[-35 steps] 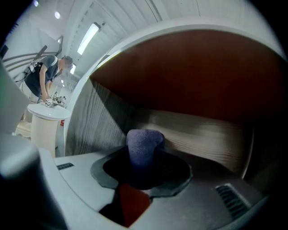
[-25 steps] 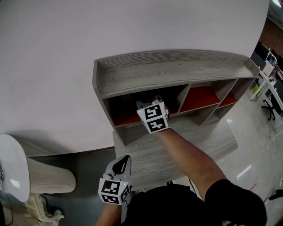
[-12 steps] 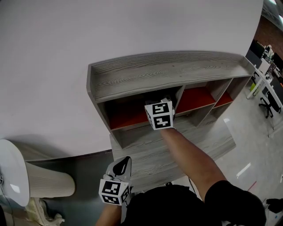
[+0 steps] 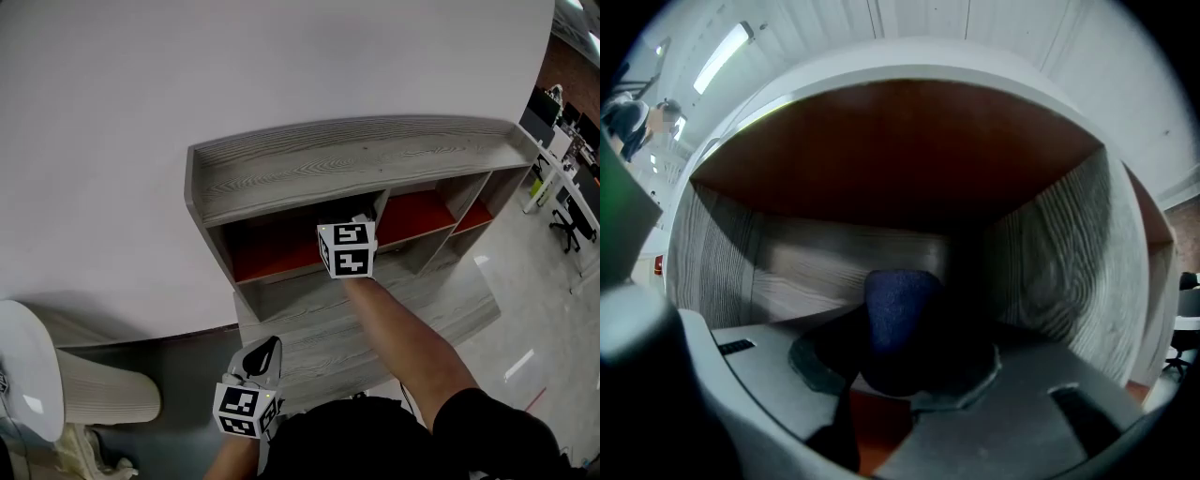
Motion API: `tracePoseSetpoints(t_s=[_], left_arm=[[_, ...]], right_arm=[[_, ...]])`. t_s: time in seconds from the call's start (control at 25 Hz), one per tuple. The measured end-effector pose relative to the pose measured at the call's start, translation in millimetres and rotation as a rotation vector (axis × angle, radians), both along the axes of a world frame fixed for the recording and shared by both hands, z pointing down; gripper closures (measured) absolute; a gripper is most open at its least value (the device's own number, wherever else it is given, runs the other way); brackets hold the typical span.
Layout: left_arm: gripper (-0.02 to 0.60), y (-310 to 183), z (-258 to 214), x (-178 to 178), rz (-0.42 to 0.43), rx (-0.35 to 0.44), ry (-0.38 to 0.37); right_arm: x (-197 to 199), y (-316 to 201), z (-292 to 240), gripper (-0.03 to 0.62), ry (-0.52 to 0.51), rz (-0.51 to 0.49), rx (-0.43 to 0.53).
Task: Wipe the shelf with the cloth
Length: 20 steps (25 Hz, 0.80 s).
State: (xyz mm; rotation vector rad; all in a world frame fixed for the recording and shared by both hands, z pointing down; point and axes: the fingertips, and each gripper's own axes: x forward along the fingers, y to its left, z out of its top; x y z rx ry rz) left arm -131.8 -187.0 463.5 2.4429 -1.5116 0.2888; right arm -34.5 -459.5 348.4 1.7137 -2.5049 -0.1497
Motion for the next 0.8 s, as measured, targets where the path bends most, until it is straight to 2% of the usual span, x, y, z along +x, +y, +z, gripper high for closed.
tracePoseSetpoints(t_s=[0.2,0.36,0.56,0.8], left_arm=[[0.571,0.2,-2.1,0.4,0.001,0.006,0.002],[0.571,2.9,1.4,-3.0,-0.002,-0.003,-0.002],[0.571,5.2,1.6,-6.8,-0.011,-0.005,-0.003],[0.571,10.2,1.6,-12.5,-0.034,-0.005,-0.001]], right_arm=[[3.1,0.9,-1.3,0.45,-0.025,0.003,-0.002],[-9.4,15.5,-5.4,0.45,-0.047,-0.046,0.008],[-57.0,45.6,1.1,0.45,-0.011,-0.185,0.007],[-129.0,72.0,34.3,0.45,0.132,-0.371,-0.07]])
